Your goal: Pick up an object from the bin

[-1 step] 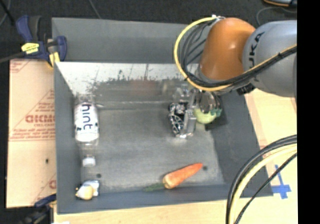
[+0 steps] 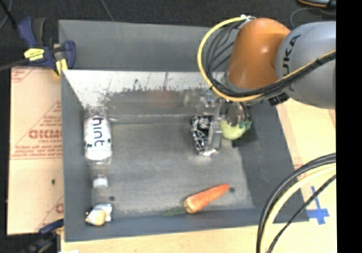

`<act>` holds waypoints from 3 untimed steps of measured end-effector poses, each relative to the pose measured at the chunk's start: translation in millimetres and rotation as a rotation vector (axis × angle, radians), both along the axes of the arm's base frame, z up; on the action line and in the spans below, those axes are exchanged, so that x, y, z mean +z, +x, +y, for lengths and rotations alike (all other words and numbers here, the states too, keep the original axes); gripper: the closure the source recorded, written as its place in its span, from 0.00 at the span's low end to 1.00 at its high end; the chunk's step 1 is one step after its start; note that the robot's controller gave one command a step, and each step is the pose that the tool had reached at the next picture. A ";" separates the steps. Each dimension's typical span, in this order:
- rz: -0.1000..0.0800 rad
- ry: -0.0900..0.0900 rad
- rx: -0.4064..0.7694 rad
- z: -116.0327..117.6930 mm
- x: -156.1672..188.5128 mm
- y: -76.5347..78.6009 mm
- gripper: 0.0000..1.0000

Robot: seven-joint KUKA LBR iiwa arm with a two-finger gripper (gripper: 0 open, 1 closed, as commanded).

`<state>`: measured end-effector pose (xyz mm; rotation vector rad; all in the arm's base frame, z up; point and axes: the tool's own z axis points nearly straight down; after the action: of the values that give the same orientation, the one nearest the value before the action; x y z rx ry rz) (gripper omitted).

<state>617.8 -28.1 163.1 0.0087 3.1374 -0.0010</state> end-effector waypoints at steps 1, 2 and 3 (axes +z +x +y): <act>-0.006 0.000 0.032 -24.3 -32.9 1.3 0.00; -0.004 0.000 0.003 -39.1 -74.3 -6.0 0.00; 0.002 0.001 -0.001 -34.0 -37.5 -4.0 0.00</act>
Offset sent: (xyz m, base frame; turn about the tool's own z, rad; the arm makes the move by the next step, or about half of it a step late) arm -0.0092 -0.0407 -0.0822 0.0046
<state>613.8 -62.1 125.5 0.0097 3.1391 0.0003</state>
